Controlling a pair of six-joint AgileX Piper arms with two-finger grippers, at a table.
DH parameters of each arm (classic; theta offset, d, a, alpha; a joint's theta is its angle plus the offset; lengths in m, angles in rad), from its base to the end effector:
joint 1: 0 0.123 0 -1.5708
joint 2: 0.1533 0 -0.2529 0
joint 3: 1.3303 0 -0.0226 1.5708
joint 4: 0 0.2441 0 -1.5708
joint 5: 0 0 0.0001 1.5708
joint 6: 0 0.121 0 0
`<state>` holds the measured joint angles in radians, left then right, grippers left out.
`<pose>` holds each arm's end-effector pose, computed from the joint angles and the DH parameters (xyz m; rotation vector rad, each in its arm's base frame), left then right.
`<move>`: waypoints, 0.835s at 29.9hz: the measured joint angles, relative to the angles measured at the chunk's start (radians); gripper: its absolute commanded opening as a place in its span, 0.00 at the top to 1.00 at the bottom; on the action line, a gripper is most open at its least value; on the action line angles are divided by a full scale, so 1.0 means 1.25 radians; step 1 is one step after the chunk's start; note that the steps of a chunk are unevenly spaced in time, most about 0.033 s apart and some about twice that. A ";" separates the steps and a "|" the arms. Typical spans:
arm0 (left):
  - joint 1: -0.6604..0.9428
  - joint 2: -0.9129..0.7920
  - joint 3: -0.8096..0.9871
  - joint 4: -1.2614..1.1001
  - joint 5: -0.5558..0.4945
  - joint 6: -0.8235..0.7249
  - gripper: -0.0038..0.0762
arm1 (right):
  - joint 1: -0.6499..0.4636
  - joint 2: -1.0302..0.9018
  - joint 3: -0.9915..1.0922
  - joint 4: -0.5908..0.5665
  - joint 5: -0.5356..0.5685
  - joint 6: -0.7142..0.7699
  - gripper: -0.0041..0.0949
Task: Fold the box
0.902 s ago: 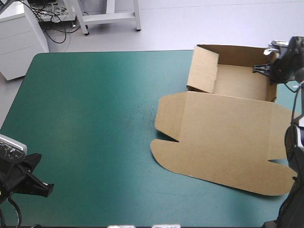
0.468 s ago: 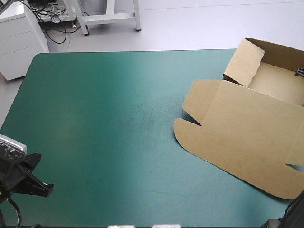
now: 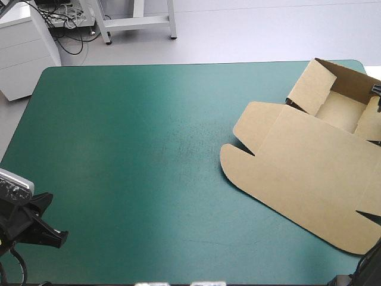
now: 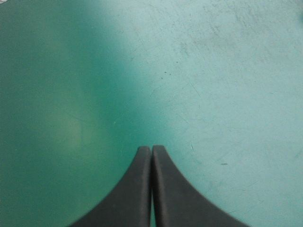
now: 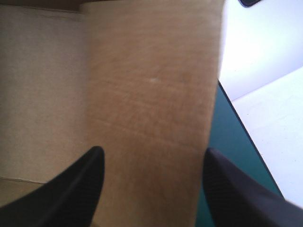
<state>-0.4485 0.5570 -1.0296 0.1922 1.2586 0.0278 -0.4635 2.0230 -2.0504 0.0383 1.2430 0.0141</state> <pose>0.0947 -0.0212 0.3606 0.5021 2.1937 0.0133 0.3916 -0.1908 0.2720 0.6443 2.6226 -0.0839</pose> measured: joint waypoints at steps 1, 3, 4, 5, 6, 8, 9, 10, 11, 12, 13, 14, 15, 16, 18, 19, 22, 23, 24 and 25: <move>0.000 0.000 0.000 -0.003 0.000 0.000 0.99 | -0.001 0.000 0.000 0.004 0.000 0.000 0.22; 0.000 0.000 0.000 -0.008 0.000 0.000 0.99 | -0.001 -0.004 0.000 0.010 0.000 0.001 0.23; 0.000 0.000 0.000 -0.010 0.000 0.000 0.99 | -0.001 -0.006 0.000 0.012 0.000 0.001 0.25; 0.000 0.000 0.000 -0.011 0.000 0.000 0.99 | -0.001 -0.011 0.000 0.013 0.000 0.001 0.26; 0.000 0.000 0.000 -0.011 0.000 0.000 0.99 | -0.002 -0.015 0.000 0.013 0.000 0.001 0.29; 0.000 0.000 0.000 -0.012 0.000 0.000 0.99 | -0.003 -0.032 0.000 0.013 0.000 0.001 0.37; 0.000 0.000 0.000 -0.012 0.000 0.000 0.99 | -0.004 -0.042 0.000 0.013 0.000 0.001 0.42; 0.000 0.000 0.000 -0.012 0.000 0.000 0.99 | -0.004 -0.051 0.000 0.015 0.000 0.001 0.49; 0.000 0.000 0.000 -0.014 0.000 0.000 0.99 | -0.005 -0.064 0.000 0.021 0.000 0.003 0.57; 0.000 0.000 0.000 -0.014 0.000 0.000 0.99 | -0.005 -0.073 0.000 0.035 0.000 0.004 0.66; 0.000 0.000 0.000 -0.014 0.000 0.000 0.99 | -0.006 -0.084 0.000 0.056 0.000 0.005 0.74; 0.000 0.000 0.000 -0.014 0.000 0.000 0.99 | -0.006 -0.094 0.000 0.083 0.000 0.005 0.84; 0.000 0.000 0.001 -0.014 0.000 0.000 0.99 | -0.006 -0.103 0.001 0.108 0.000 -0.002 0.94; 0.000 0.000 0.003 -0.014 0.000 0.000 0.99 | -0.006 -0.115 0.004 0.141 0.000 -0.017 0.98; 0.000 0.000 0.012 -0.016 0.000 0.000 0.99 | 0.005 -0.138 0.013 0.188 -0.001 -0.048 0.97; 0.000 0.000 0.018 -0.017 0.000 0.000 0.99 | 0.014 -0.157 0.021 0.204 -0.001 -0.058 0.97; 0.000 0.000 0.034 -0.019 0.000 0.000 0.99 | 0.051 -0.208 0.053 0.226 -0.001 -0.071 0.97; 0.000 0.000 0.040 -0.020 0.000 0.000 0.99 | 0.066 -0.226 0.068 0.229 -0.001 -0.073 0.97; 0.000 0.000 0.044 -0.021 0.000 0.000 0.99 | 0.079 -0.240 0.084 0.231 -0.001 -0.075 0.97; 0.000 0.000 0.049 -0.021 0.000 0.000 0.99 | 0.096 -0.256 0.101 0.231 -0.001 -0.076 0.97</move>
<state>-0.4485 0.5570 -0.9678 0.1660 1.2586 0.0278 -0.3439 1.7029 -1.9246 0.3264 1.2423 -0.0808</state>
